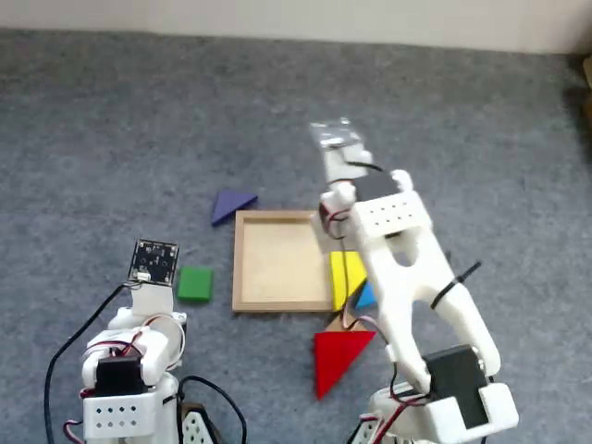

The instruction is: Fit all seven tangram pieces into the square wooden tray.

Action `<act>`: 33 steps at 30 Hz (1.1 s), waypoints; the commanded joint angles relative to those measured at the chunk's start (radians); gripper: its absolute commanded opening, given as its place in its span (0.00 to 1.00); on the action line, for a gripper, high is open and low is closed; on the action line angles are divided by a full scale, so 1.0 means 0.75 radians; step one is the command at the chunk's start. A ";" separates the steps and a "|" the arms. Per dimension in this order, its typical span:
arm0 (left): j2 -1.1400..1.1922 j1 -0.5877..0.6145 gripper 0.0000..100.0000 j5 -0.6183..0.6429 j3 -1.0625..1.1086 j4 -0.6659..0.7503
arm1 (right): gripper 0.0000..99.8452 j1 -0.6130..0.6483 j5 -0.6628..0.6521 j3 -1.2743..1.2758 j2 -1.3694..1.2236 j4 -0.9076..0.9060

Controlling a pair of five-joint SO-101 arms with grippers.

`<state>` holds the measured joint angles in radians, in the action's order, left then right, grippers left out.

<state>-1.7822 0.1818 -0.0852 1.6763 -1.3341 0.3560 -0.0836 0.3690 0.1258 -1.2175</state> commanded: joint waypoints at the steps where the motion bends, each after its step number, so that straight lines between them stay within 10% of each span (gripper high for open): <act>1: -0.046 0.026 0.01 -0.002 0.028 -0.008 | 0.01 -0.083 -0.012 0.052 0.079 0.083; 33: -0.046 0.026 0.01 -0.002 0.028 -0.008 | 0.01 0.101 -0.012 0.157 -0.216 0.263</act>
<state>-1.7822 0.1818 -0.0852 1.6763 -1.3341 0.3851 -0.0821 0.5040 -0.0230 -1.0319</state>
